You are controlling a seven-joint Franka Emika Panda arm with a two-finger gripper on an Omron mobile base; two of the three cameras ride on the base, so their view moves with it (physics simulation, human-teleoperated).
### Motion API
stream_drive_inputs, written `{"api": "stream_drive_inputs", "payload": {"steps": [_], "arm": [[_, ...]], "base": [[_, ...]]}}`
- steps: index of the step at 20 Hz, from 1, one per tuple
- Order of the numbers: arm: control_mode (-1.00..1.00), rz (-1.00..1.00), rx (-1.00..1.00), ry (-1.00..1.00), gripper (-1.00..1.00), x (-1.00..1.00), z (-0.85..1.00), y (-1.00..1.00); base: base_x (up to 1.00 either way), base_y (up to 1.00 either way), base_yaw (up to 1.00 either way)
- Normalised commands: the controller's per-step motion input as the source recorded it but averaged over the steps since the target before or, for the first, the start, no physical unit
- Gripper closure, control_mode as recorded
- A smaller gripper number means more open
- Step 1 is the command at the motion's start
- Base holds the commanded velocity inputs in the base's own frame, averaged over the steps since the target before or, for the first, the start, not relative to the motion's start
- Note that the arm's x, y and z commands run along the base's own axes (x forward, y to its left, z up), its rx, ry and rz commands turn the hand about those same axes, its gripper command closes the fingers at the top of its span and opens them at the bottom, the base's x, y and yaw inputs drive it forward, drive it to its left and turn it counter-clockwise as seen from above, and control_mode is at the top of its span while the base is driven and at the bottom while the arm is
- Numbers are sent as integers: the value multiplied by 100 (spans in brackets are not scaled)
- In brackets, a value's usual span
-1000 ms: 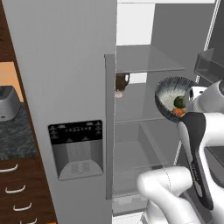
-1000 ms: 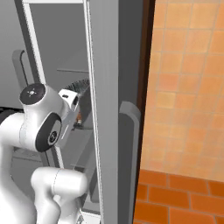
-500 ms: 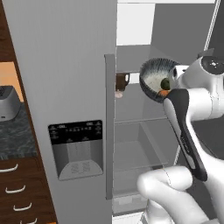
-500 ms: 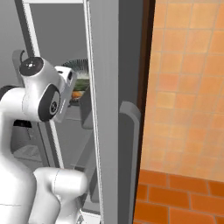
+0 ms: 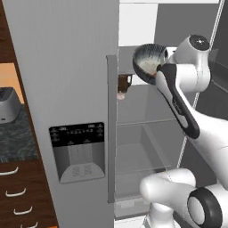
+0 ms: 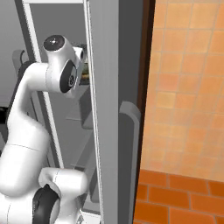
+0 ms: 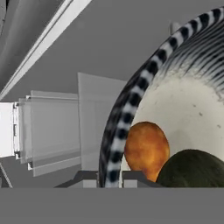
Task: Pick the chicken drumstick and cucumber from their plates and place them in the bowl. Then put the bowl in the fridge.
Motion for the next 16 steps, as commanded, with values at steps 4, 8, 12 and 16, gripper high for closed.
{"api": "stream_drive_inputs", "payload": {"steps": [4,8,12,16], "arm": [[-100,0,0,12,100,87,34,0],[-100,0,0,4,100,75,20,-2],[-100,0,0,2,100,72,7,-10],[-100,0,0,0,100,65,-2,-26]], "base": [[0,0,0],[0,0,0],[0,0,0],[0,0,0]]}}
